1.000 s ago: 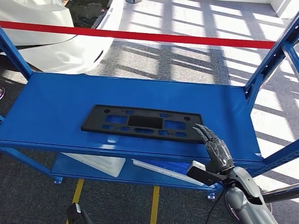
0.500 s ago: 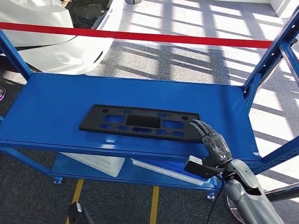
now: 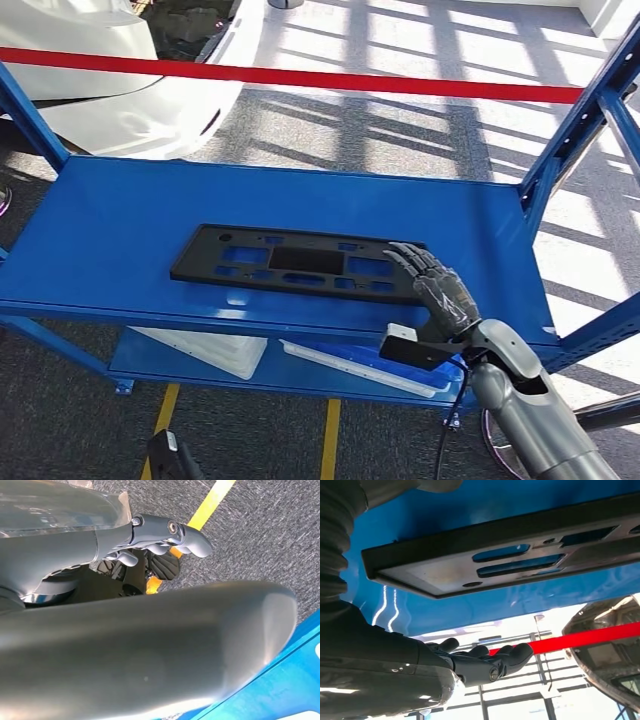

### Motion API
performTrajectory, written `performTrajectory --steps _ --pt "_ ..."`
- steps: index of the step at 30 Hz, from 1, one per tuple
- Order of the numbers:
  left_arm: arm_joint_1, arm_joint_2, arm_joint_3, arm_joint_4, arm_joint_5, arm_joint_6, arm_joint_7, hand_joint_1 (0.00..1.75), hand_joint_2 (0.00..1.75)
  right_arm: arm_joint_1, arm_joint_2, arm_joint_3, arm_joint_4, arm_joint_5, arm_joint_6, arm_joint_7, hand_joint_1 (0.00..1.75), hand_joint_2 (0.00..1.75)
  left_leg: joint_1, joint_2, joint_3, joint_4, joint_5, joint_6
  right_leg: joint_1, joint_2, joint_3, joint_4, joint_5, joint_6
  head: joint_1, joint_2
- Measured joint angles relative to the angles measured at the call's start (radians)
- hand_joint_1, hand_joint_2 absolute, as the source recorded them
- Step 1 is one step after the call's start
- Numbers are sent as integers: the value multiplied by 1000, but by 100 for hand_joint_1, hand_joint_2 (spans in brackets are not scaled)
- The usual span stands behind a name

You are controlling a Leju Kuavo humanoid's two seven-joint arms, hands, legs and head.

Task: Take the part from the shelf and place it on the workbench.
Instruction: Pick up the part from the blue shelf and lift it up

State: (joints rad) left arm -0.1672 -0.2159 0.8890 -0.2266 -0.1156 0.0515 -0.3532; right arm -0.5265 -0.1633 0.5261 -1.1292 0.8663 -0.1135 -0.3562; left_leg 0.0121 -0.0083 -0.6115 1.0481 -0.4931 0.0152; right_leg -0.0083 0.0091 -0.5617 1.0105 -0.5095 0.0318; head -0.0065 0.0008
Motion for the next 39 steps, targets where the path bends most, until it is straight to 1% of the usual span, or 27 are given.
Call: performTrajectory --steps 5,9,11,15,22,31,39 --pt "0 0 -4 0 0 0 2 0 0 -43 0 45 9 21 48 15 0 175 0 0 0 0 0 0 0 0 0 0 0 0 0 0" --pt "-1 -1 -5 0 0 -2 2 0 0 -93 4 91 55 41 73 32 0 175 0 0 0 0 0 0 0 0 0 0 0 0 0 0" --pt "-1 -1 -5 0 0 -1 2 0 0 -113 8 111 87 63 48 53 0 175 0 0 0 0 0 0 0 0 0 0 0 0 0 0" --pt "-1 -2 -5 0 0 1 2 0 0 -136 16 135 145 113 -30 99 0 175 0 0 0 0 0 0 0 0 0 0 0 0 0 0" --pt "-1 -2 -5 0 0 2 5 0 0 -159 22 153 208 183 -85 146 0 175 0 0 0 0 0 0 0 0 0 0 0 0 0 0" --pt "-1 -2 -9 0 0 0 9 0 0 -169 41 129 280 206 -152 166 0 175 0 0 0 0 0 0 0 0 0 0 0 0 0 0" --pt "-1 -2 -24 0 0 1 13 0 0 -165 56 103 304 242 -208 161 0 175 0 0 0 0 0 0 0 0 0 0 0 0 0 0"
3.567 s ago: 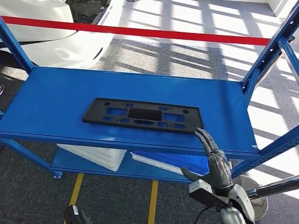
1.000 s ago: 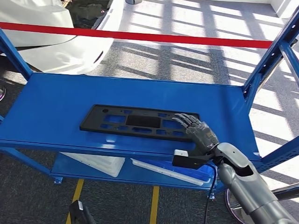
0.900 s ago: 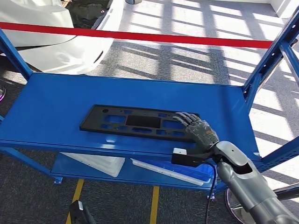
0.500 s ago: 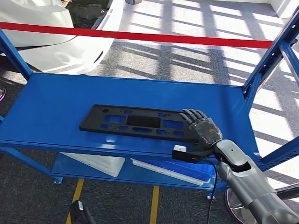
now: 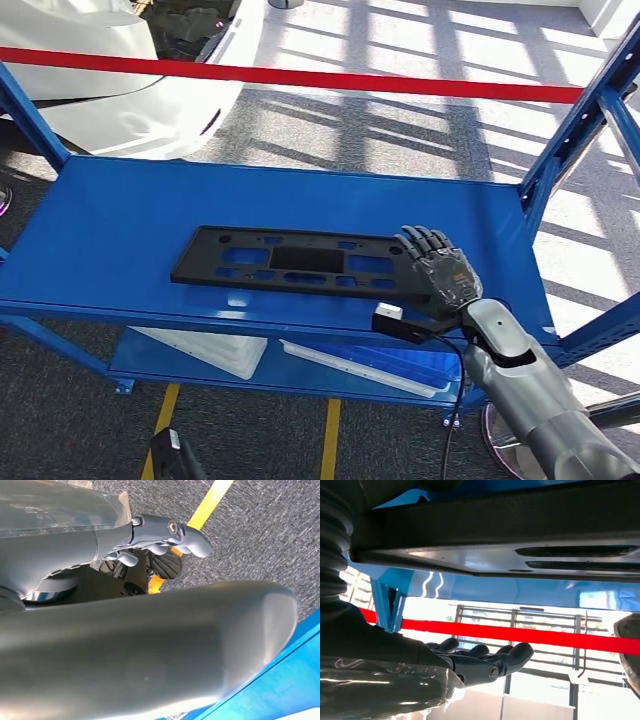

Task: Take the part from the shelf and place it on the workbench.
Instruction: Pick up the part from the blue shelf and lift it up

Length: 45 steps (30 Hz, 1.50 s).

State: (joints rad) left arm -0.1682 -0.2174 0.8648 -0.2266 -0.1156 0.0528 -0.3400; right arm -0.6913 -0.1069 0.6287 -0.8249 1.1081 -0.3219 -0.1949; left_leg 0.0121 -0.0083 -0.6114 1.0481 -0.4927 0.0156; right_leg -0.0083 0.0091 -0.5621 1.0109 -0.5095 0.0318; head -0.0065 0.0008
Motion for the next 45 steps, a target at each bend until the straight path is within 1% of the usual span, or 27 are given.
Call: performTrajectory --steps 5,12,25,45 --pt "-1 0 -6 0 0 0 3 0 0 0 9 -9 14 6 -14 -26 0 175 0 0 0 0 0 0 0 0 0 0 0 0 0 0" --pt "-2 0 -11 0 0 -1 8 0 0 -1 28 -17 39 -3 -3 -50 0 175 0 0 0 0 0 0 0 0 0 0 0 0 0 0" --pt "-2 0 -24 0 0 -1 8 0 0 -2 41 -18 58 -4 -2 -50 0 175 0 0 0 0 0 0 0 0 0 0 0 0 0 0" --pt "-2 0 -24 0 0 -1 8 0 0 -3 43 -18 64 -6 -2 -50 0 175 0 0 0 0 0 0 0 0 0 0 0 0 0 0"
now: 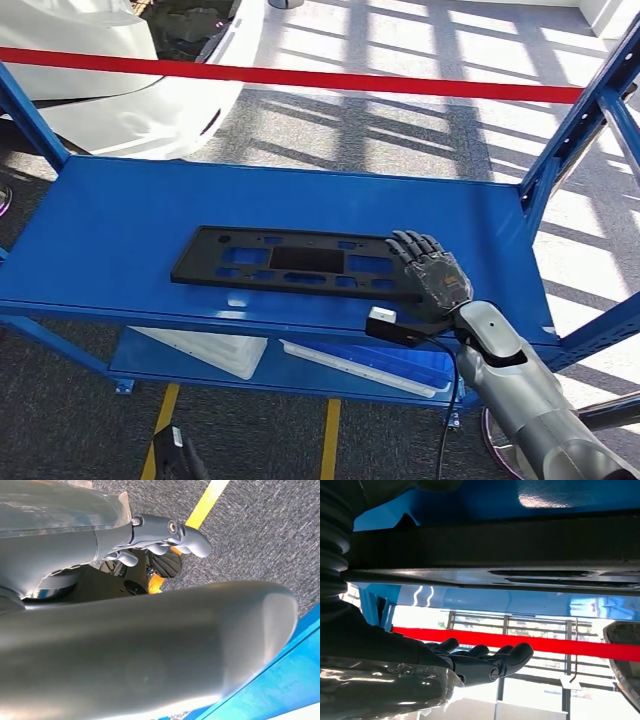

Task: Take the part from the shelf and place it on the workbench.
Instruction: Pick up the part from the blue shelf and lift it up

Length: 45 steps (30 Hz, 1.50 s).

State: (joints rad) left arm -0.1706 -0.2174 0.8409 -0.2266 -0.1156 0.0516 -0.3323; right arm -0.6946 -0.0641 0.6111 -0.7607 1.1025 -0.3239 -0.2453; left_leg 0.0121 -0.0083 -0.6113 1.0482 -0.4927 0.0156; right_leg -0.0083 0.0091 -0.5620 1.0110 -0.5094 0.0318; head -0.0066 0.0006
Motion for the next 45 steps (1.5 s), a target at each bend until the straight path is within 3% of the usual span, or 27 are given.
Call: performTrajectory --steps 32,36,45 --pt "0 0 0 0 0 0 0 0 0 -1 0 0 1 0 0 0 0 175 0 0 0 0 0 0 0 0 0 0 0 0 0 0" --pt "0 0 0 0 0 0 0 0 0 -1 0 0 1 4 -3 3 175 175 0 0 0 0 0 0 0 0 0 0 0 0 0 0" --pt "-7 -2 -6 0 0 -6 15 0 0 -16 50 2 96 73 -117 49 175 175 0 0 0 0 0 0 0 0 0 0 0 0 0 0"
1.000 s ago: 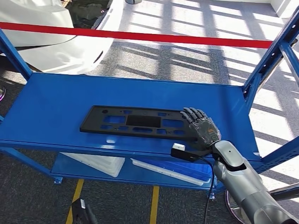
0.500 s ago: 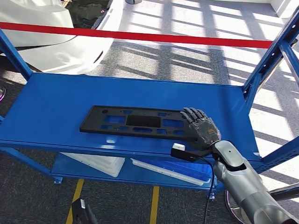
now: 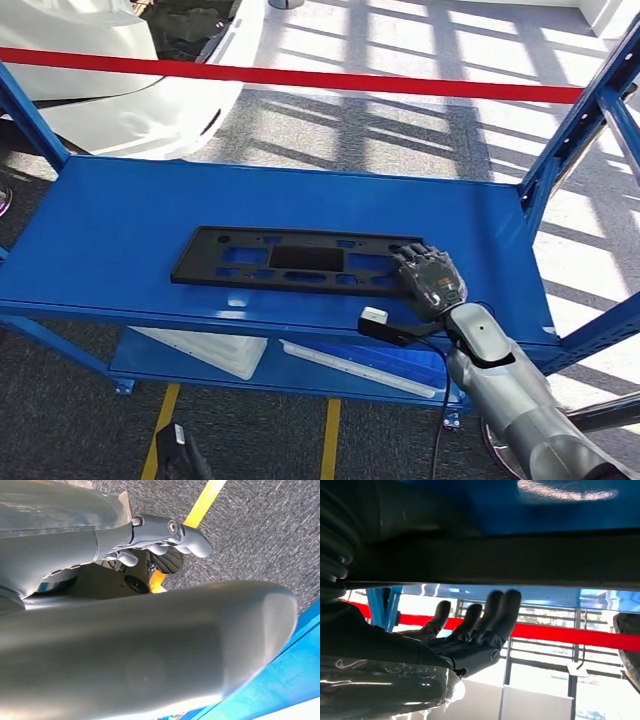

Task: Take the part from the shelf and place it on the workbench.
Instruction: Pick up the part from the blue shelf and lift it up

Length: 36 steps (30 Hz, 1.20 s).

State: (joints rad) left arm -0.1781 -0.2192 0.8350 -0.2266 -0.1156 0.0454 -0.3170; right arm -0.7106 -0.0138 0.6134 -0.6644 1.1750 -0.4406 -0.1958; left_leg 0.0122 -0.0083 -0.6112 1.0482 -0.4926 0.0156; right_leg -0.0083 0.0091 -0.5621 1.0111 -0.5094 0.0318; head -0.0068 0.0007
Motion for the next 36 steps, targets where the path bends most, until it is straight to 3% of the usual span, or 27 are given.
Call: performTrajectory --steps 26,31,36 --pt "0 -1 0 0 0 2 0 0 0 -42 24 -16 61 9 -41 -23 175 175 0 0 2 0 0 0 0 0 2 0 0 0 0 0" --pt "1 -1 0 0 0 8 -2 0 0 -28 7 -31 -24 41 -48 2 175 175 0 0 2 0 0 0 0 0 2 0 0 0 0 0" --pt "4 -1 0 0 0 18 -7 0 0 32 -17 -69 -233 82 -61 66 175 175 0 0 1 0 0 0 0 0 0 0 0 0 0 0"
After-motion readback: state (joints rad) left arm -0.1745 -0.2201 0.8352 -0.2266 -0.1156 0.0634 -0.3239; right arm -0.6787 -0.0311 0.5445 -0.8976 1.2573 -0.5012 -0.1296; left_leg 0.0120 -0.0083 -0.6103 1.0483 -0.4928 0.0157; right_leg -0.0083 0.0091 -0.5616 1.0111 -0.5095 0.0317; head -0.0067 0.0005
